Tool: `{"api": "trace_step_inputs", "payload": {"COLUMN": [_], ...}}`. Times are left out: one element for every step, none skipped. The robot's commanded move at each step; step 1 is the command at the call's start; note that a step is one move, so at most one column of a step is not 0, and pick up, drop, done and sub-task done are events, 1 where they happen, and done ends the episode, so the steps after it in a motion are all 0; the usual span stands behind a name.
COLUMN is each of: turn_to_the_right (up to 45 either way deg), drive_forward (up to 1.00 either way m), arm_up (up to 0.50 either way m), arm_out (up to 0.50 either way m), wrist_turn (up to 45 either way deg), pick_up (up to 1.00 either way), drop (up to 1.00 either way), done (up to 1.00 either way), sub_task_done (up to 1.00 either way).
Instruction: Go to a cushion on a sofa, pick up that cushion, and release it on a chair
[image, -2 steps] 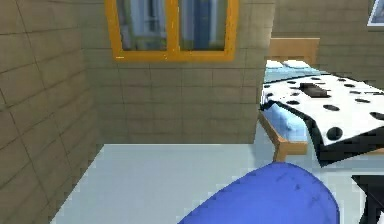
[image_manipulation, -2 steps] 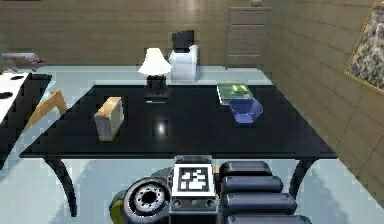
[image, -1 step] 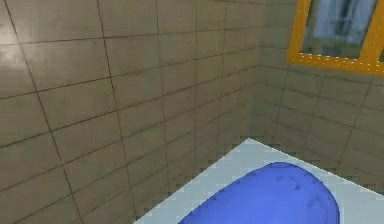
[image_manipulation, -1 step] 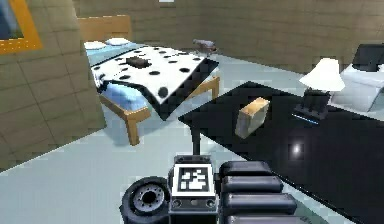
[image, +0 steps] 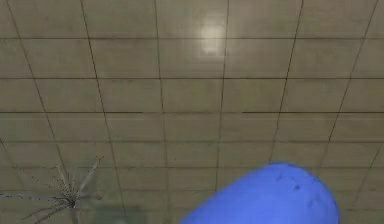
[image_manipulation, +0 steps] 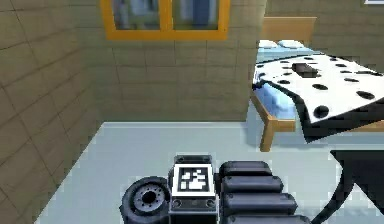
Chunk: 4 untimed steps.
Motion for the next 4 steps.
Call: {"api": "trace_step_inputs", "payload": {"turn_to_the_right": [45.0, 36.0, 0.0, 0.0], "drive_forward": [0.00, 0.00, 0.00, 0.00], "arm_up": [0.00, 0.00, 0.00, 0.00], "arm_out": [0.00, 0.00, 0.44, 0.00], "wrist_turn": [0.0, 0.0, 0.0, 45.0], "pick_up": [0.00, 0.00, 0.00, 0.00], "drop": [0.00, 0.00, 0.00, 0.00], "done": [0.00, 0.00, 0.00, 0.00], "sub_task_done": [0.00, 0.00, 0.00, 0.00]}}
